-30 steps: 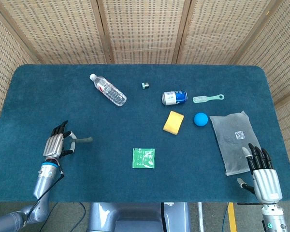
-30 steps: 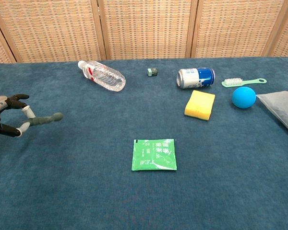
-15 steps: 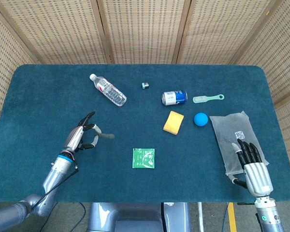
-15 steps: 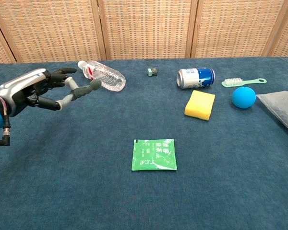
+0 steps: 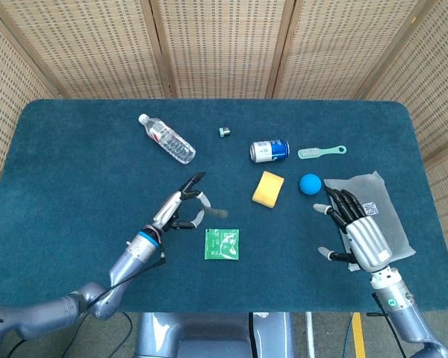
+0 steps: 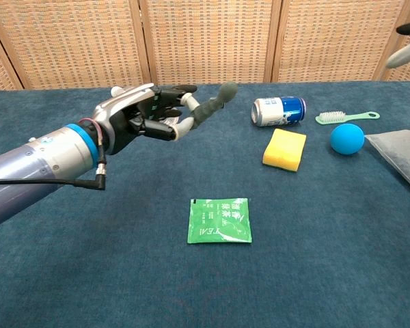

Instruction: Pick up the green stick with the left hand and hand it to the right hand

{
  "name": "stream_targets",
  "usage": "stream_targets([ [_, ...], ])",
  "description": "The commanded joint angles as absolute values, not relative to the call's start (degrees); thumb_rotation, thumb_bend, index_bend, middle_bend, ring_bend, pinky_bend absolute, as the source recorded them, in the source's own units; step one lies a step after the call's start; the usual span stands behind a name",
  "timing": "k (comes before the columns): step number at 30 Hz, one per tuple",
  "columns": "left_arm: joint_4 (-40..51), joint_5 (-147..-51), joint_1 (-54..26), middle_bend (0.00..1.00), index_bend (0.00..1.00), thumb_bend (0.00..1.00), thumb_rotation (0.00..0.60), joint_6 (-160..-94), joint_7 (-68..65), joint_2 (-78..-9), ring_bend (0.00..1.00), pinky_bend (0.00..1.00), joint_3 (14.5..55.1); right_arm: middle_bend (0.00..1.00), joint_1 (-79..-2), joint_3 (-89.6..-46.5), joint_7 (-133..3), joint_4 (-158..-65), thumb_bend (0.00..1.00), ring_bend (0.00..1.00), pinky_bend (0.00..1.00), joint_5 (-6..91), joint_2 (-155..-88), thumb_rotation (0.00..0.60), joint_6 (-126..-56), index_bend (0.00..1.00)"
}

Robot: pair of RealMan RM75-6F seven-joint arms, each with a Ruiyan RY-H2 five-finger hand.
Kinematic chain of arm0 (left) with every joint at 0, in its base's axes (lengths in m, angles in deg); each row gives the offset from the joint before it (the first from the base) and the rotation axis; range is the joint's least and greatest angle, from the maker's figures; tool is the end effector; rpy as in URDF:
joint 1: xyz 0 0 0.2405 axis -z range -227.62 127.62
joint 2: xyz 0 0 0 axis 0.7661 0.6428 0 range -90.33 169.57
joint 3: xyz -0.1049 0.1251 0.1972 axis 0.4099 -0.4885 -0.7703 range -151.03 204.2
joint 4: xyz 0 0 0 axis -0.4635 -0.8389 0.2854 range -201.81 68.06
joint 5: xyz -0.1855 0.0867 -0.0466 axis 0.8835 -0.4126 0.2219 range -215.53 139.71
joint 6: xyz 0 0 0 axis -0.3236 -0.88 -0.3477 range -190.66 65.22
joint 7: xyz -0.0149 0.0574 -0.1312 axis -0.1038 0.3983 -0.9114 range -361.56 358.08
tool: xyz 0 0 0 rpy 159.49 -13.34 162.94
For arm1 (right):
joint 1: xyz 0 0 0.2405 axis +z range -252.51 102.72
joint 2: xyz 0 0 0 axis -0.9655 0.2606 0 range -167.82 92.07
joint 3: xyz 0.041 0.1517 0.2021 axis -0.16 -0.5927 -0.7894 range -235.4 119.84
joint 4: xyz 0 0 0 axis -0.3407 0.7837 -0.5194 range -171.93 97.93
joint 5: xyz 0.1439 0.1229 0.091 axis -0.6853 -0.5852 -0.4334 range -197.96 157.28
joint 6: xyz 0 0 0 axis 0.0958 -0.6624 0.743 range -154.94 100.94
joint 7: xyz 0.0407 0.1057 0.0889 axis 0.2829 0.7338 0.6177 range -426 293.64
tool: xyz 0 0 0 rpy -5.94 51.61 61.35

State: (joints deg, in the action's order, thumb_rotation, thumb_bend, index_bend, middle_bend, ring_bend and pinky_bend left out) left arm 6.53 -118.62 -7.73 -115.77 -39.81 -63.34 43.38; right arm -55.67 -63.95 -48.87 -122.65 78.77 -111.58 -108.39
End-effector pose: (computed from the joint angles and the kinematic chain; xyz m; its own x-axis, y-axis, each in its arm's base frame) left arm -0.0922 0.3398 -0.0681 -0.4067 0.5334 0.7416 0.7964 -0.1907 0.5739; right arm -0.2306 -0.2549 0.1035 0.1061 -0.0518 0.9930 -0.8908 -0.4487 0.0718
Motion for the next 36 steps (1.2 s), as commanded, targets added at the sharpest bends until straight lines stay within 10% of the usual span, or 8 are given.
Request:
stream_targets([
  [1, 6.8, -117.5, -5.7, 0.0, 0.78, 0.52, 0.6, -114.4, -39.0, -64.8, 0.0, 0.0, 44.6, 0.02, -52.9, -65.1, -47.8, -124.9, 0.05, 0.0, 0.0, 78.7, -111.0, 0.6, -105.4, 0.34],
  [36, 7.3, -110.2, 0.9, 0.0, 0.78, 0.52, 0.6, -110.5, -32.3, -69.6, 0.0, 0.0, 46.1, 0.12, -42.1, -68.2, -59.8, -129.7, 0.32, 0.0, 0.0, 74.8, -114.6, 0.6, -98.6, 0.52],
])
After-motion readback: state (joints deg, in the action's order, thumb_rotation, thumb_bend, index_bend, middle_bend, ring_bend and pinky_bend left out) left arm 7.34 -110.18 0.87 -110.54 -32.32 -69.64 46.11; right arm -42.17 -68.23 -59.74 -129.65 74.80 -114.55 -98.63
